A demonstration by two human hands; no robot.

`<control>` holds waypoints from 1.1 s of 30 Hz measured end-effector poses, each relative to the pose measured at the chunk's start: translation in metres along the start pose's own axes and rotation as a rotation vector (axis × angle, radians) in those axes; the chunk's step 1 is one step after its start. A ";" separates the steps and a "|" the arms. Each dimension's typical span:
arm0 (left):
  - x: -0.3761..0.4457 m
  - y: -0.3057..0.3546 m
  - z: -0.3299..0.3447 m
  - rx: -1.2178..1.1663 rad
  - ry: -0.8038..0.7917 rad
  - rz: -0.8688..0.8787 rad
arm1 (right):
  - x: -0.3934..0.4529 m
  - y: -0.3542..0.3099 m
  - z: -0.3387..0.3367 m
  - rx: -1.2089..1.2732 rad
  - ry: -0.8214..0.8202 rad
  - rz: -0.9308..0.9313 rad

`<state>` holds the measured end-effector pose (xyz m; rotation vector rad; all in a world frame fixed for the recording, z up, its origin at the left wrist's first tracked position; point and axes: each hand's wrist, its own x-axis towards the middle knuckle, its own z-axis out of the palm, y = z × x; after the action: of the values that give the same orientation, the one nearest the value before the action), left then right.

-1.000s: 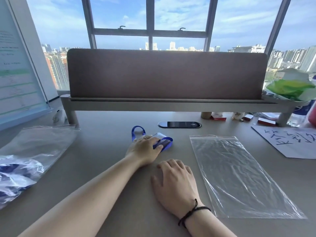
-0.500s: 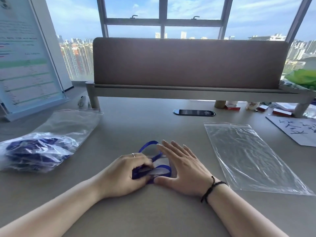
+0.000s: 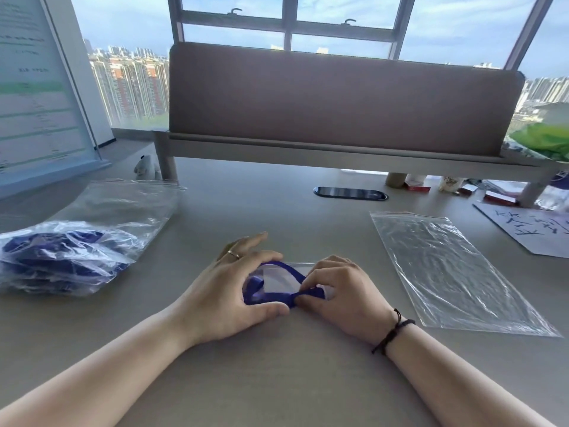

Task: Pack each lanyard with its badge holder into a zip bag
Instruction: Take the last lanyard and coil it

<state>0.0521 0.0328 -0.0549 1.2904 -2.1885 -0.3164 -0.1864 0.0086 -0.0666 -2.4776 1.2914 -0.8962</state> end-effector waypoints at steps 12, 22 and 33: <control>0.007 -0.016 0.006 -0.006 -0.051 -0.005 | 0.001 0.001 0.000 -0.049 -0.031 0.035; 0.005 -0.010 0.006 0.049 -0.127 -0.012 | 0.000 -0.003 -0.007 -0.075 -0.039 0.023; 0.004 -0.010 0.006 0.156 -0.097 0.004 | 0.000 0.003 -0.023 -0.202 0.176 0.219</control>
<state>0.0542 0.0235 -0.0634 1.3794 -2.3365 -0.2136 -0.2018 0.0089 -0.0492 -2.3791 1.7528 -0.9895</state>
